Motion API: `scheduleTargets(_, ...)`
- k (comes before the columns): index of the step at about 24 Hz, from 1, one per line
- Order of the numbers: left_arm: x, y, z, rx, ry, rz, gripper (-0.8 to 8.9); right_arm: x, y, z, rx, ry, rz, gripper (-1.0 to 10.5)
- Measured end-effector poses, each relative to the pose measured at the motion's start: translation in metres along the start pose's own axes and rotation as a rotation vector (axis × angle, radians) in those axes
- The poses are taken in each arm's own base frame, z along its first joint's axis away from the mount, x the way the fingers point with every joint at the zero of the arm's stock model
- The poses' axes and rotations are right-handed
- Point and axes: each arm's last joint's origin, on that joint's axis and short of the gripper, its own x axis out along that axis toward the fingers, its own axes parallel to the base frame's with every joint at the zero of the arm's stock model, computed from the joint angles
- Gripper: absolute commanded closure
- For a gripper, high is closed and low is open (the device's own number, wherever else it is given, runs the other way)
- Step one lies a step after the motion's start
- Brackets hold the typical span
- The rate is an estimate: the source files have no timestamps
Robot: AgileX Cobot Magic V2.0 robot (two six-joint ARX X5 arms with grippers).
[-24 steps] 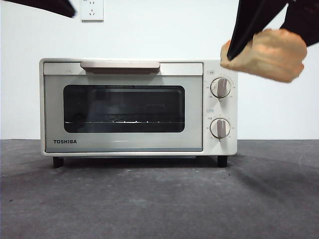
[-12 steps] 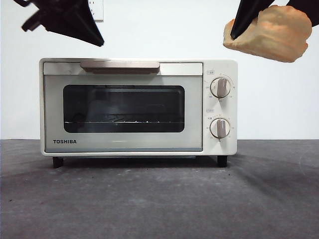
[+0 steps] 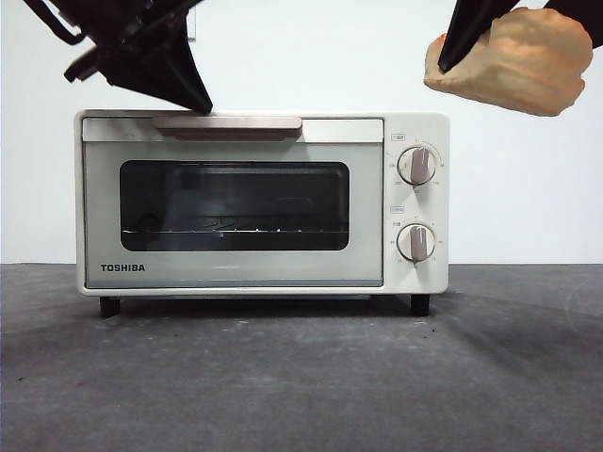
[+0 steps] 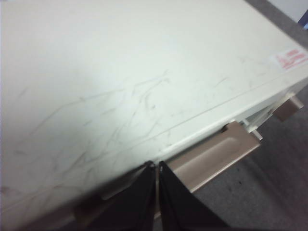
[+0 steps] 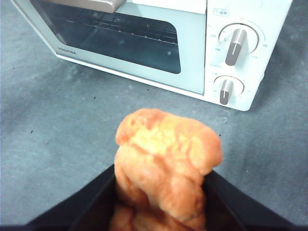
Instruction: The left arm flap open the oven, the right arm pick bread and place it into oven, the left arm flap close the oven
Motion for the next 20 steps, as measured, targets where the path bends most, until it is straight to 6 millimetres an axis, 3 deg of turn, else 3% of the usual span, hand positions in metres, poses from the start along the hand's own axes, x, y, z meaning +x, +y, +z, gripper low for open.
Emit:
scheduleTargets(13, 0.009, -0.008, -0.001, 0.03, 0.032, -0.017, 7.97, 0.0, 0.0, 0.0, -0.001, 0.0, 0.0, 7.3)
scheduleTargets(20, 0.007, -0.024, -0.007, 0.05, 0.116, -0.075, 7.97, 0.0, 0.0, 0.0, -0.017, 0.0, 0.0, 7.3)
